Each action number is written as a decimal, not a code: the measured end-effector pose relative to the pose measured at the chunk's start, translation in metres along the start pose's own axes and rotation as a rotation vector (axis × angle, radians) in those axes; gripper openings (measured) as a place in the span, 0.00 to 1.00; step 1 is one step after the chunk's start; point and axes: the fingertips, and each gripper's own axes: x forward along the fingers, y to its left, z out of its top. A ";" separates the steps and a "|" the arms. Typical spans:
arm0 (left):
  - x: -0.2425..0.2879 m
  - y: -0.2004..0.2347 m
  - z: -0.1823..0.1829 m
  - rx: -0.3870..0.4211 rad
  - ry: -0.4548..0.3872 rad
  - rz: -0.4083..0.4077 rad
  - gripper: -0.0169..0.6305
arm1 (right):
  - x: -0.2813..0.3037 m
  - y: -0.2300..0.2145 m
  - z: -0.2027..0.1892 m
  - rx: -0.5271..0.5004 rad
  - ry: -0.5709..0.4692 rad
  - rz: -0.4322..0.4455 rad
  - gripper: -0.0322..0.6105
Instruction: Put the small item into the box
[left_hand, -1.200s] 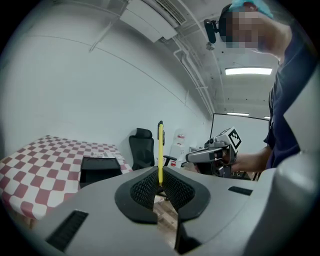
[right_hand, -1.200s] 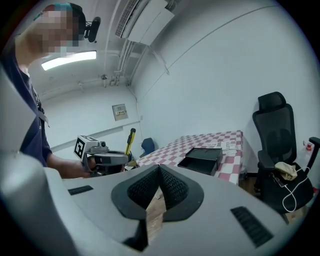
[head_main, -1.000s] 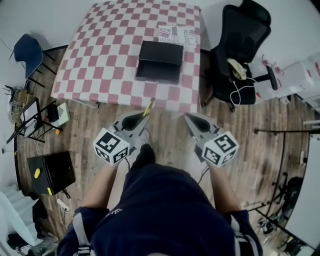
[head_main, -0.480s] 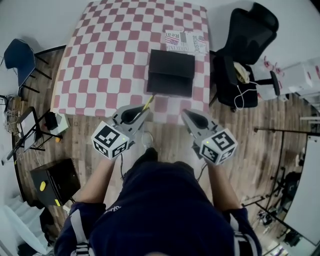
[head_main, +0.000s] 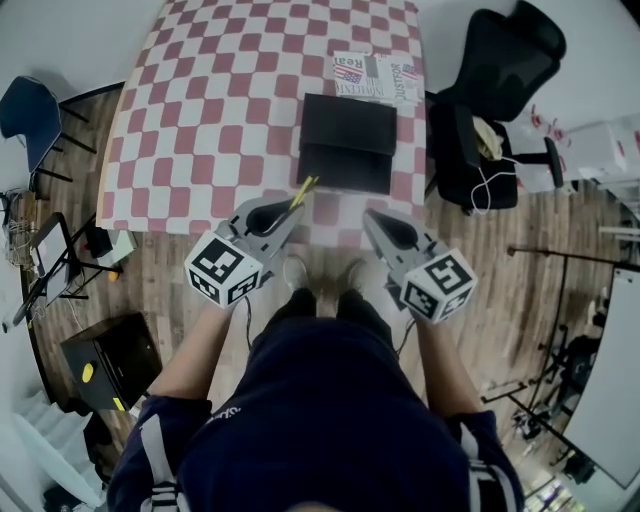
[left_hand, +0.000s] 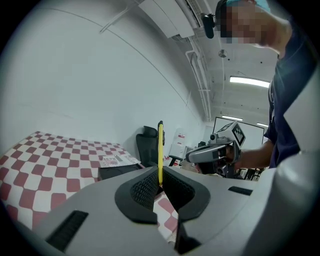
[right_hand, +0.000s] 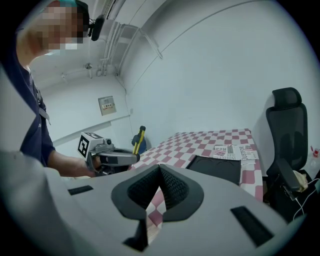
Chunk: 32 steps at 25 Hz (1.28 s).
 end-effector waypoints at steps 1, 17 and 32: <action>0.002 0.000 -0.001 -0.002 0.003 0.002 0.10 | 0.001 -0.002 -0.001 0.004 0.002 0.003 0.07; 0.069 0.012 -0.020 0.037 0.146 0.084 0.10 | 0.002 -0.071 -0.005 0.019 0.017 0.108 0.07; 0.152 0.046 -0.063 0.244 0.408 0.056 0.10 | 0.007 -0.159 -0.020 0.094 0.064 0.125 0.07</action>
